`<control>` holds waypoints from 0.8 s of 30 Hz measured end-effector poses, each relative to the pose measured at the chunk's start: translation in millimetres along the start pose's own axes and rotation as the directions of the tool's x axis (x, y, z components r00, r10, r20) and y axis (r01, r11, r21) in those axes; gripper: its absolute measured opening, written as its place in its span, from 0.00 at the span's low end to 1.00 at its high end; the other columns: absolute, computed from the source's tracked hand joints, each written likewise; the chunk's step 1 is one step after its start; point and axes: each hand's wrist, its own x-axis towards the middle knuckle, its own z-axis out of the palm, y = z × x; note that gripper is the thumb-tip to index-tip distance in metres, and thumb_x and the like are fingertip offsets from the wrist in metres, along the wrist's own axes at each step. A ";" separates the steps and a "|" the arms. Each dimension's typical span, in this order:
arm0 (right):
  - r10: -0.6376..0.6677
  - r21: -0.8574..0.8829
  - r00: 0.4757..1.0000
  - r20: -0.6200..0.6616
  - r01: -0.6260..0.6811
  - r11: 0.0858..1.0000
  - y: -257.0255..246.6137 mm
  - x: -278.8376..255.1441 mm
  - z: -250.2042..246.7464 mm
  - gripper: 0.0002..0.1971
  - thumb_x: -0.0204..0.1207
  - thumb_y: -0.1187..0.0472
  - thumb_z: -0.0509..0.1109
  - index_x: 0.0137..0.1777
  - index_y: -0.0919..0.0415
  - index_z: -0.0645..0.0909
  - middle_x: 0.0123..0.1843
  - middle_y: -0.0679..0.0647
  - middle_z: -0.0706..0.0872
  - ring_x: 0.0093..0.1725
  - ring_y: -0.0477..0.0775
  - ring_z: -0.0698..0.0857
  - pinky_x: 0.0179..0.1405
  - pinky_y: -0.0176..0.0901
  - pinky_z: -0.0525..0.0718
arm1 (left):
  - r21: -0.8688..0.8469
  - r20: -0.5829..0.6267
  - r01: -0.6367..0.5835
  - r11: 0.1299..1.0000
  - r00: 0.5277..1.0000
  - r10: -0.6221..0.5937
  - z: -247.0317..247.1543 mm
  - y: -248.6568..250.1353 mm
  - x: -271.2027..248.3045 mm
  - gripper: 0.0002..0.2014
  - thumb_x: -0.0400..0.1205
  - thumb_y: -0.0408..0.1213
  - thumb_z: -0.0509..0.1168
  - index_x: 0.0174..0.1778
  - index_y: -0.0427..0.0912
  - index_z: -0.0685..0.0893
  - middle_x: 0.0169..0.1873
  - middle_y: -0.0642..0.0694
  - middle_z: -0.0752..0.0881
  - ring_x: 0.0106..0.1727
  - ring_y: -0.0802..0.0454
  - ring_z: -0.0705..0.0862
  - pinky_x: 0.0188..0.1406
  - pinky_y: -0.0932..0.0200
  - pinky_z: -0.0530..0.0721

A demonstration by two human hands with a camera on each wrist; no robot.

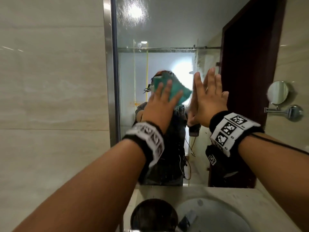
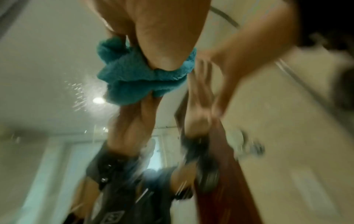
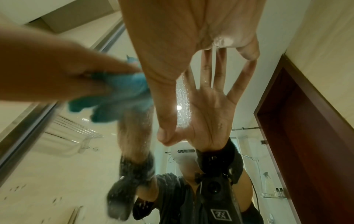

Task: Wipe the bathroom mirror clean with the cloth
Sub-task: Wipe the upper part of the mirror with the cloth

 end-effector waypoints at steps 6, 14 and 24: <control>-0.003 -0.010 1.000 -0.007 0.003 1.000 3.9 2.8 3.0 0.75 0.52 0.50 0.87 0.78 0.47 0.22 0.77 0.57 0.19 0.78 0.63 0.26 0.75 0.74 0.45 | -0.143 -0.115 0.089 0.986 0.988 -0.106 -2.7 23.9 15.3 0.38 0.84 0.32 0.58 0.83 0.54 0.41 0.81 0.41 0.32 0.81 0.39 0.33 0.79 0.44 0.40; -0.029 -0.025 0.999 -0.014 0.029 0.999 6.4 5.1 6.6 0.74 0.55 0.49 0.85 0.77 0.47 0.21 0.77 0.58 0.18 0.78 0.64 0.25 0.75 0.75 0.45 | -0.005 0.011 -0.120 0.993 0.993 0.120 26.5 32.6 -15.0 0.35 0.85 0.31 0.53 0.83 0.54 0.42 0.82 0.44 0.35 0.82 0.42 0.35 0.82 0.45 0.41; -0.031 -0.007 0.999 -0.016 0.031 0.999 7.3 4.2 7.7 0.72 0.57 0.50 0.84 0.77 0.46 0.22 0.77 0.58 0.18 0.78 0.63 0.25 0.76 0.75 0.45 | -0.133 -0.086 -0.050 0.990 0.996 0.039 40.2 46.6 -28.7 0.39 0.82 0.28 0.60 0.83 0.54 0.47 0.82 0.45 0.37 0.82 0.42 0.36 0.79 0.46 0.37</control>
